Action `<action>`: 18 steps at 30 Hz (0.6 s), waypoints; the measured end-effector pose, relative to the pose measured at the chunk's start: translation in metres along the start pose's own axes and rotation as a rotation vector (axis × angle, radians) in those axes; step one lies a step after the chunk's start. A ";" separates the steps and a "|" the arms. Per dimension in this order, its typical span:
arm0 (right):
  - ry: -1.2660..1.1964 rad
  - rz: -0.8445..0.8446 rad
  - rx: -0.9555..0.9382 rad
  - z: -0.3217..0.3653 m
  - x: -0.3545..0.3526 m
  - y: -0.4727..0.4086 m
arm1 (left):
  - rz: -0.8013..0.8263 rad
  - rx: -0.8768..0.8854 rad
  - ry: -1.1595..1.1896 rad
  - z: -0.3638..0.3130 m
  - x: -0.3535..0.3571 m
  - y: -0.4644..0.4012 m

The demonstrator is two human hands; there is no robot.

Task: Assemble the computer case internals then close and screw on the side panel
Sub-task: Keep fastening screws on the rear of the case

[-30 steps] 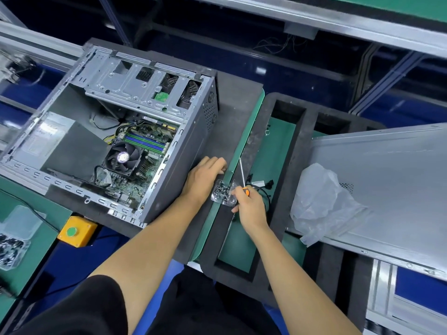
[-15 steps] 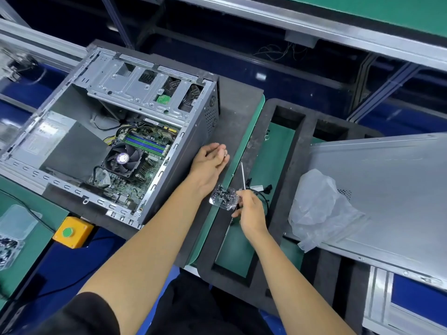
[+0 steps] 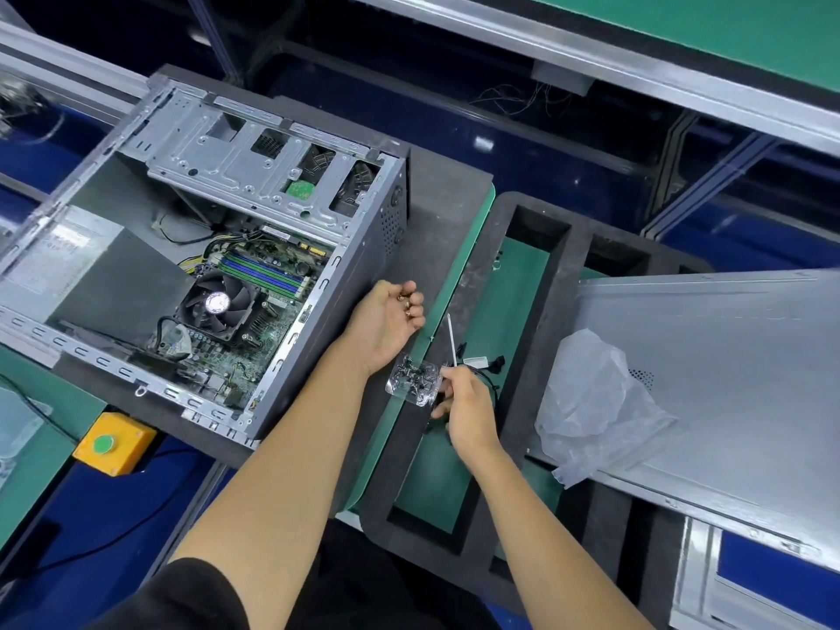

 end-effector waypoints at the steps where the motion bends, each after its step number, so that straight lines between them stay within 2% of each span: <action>1: 0.000 0.002 0.002 -0.001 0.000 0.000 | -0.020 0.024 -0.115 -0.005 -0.001 -0.001; 4: -0.006 0.015 0.018 -0.002 0.001 0.000 | -0.138 0.164 -0.536 -0.027 -0.009 -0.001; 6: 0.003 0.019 0.022 -0.002 0.001 0.001 | -0.182 0.307 -0.919 -0.042 -0.004 0.003; 9: -0.012 -0.009 0.022 -0.001 -0.001 0.002 | -0.074 0.396 -1.324 -0.037 0.008 0.006; 13: -0.053 -0.037 0.032 -0.001 -0.004 0.003 | 0.026 0.354 -1.577 -0.017 0.014 0.003; 18: -0.086 -0.071 0.026 0.001 -0.009 0.006 | 0.026 0.338 -1.638 -0.014 0.013 -0.004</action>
Point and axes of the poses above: each hand's wrist, its own y-axis away from the middle knuckle, its own x-axis out of the palm, z = x × y, the point moved 10 cm from there along -y, towards the middle knuckle, and after that the axes turned 4 degrees about y, right-handed, at the moved point
